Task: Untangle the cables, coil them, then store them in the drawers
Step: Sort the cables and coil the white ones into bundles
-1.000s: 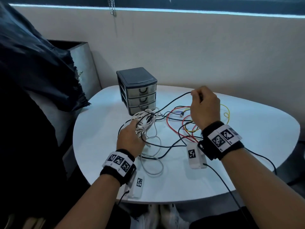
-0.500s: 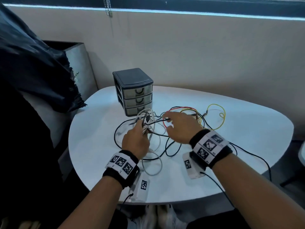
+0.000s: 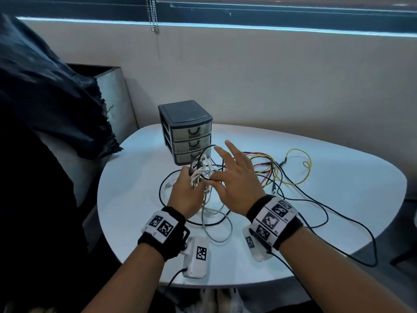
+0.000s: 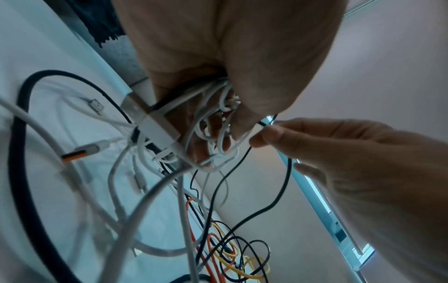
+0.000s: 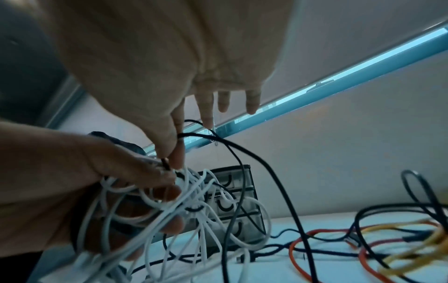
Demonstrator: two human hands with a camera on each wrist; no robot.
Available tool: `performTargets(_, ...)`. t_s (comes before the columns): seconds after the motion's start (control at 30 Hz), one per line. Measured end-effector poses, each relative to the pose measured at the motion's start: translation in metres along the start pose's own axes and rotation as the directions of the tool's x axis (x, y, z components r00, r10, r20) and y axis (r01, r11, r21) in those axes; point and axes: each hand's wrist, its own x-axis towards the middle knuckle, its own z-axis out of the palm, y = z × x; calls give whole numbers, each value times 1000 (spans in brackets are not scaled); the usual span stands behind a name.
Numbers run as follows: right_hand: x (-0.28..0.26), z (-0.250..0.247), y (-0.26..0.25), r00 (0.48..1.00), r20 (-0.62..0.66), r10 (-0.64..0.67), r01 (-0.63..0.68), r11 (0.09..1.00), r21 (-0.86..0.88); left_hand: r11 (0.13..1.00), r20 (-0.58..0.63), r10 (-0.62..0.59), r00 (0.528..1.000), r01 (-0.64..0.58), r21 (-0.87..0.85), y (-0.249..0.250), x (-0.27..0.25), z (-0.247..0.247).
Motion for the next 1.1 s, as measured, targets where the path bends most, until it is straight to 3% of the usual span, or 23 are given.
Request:
performTargets(0.1,-1,-5,0,998,-28,-51,54,991,122,997,-31,-61,998,59,-59,2,1,2)
performTargets(0.2,-4,-19,1,999,-45,-29,39,972,232,958,-60,-217,974,201,-204,4,5,-2)
performTargets(0.3,-4,-42,12,976,-171,137,-54,907,419,932,-81,-274,958,244,-267,1,9,-12)
performTargets(0.37,-2,-56,30,924,-236,301,-189,896,403,914,-67,-293,954,259,-312,-1,11,-18)
performTargets(0.47,-1,-65,64,841,-30,540,-510,811,288,858,-4,-325,946,293,-422,5,9,-24)
performTargets(0.53,-2,-62,72,794,140,591,-579,666,470,804,67,-327,942,315,-504,7,7,-27)
performTargets(0.6,-1,-56,65,783,177,596,-557,545,627,787,86,-308,947,305,-536,7,8,-29)
performTargets(0.67,3,-52,51,817,79,571,-496,626,602,810,67,-281,957,274,-518,5,9,-26)
performTargets(0.73,8,-49,33,894,17,448,-383,743,549,851,40,-228,973,219,-478,7,9,-21)
performTargets(0.83,17,-43,7,978,74,196,-206,839,504,894,33,-155,987,154,-420,9,8,-14)
performTargets(0.9,24,-35,2,982,149,115,-165,907,387,909,33,-115,993,119,-400,12,6,-11)
performTargets(1.0,33,-30,7,958,237,159,-214,950,228,943,-7,-49,999,44,-331,10,7,-10)
performTargets(1.1,34,-34,10,958,237,159,-201,966,165,979,-47,7,999,-16,-205,1,9,-11)
